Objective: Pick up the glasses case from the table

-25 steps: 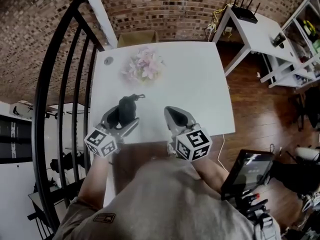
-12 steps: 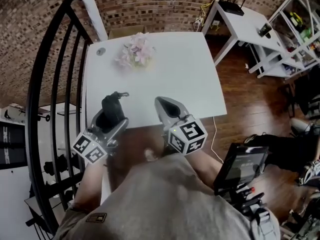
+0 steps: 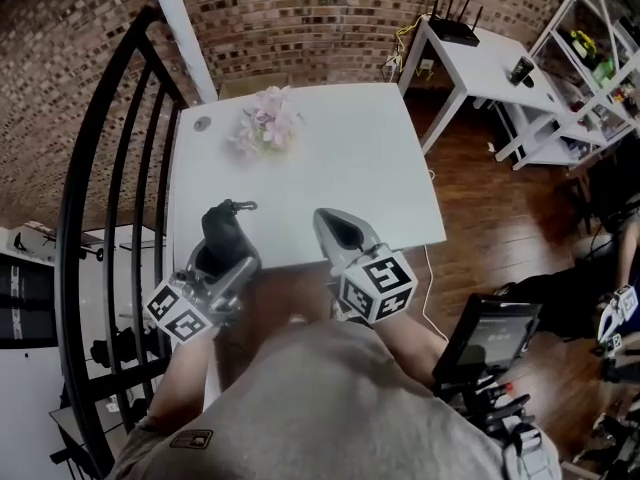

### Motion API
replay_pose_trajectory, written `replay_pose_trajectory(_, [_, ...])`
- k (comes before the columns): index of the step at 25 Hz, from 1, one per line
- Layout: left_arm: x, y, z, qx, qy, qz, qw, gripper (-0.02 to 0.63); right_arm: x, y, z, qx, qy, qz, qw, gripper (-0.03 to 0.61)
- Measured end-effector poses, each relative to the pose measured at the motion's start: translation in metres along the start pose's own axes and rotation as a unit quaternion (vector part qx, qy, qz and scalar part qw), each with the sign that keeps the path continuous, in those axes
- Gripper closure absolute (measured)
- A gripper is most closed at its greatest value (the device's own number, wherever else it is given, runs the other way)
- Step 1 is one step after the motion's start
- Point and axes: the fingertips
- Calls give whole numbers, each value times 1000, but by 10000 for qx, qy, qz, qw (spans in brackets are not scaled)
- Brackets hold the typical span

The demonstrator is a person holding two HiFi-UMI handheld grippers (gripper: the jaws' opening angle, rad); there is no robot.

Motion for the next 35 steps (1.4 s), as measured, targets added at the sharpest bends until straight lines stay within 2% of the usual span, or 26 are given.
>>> replay_pose_trajectory(11, [-3, -25, -19, -208, 45, -50, 9998, 249, -1, -11, 14, -8, 1, -61, 10000, 569])
replay_pose_trajectory(35, [-8, -24, -35, -95, 116, 46, 9999, 249, -1, -22, 11, 57, 101, -40, 9999, 569])
Point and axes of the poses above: the fingertips, and each gripper's own axes: z backward along the fingers, y to its left, x out of its top, and after that the axes turned 10 degrees about y, right-handed
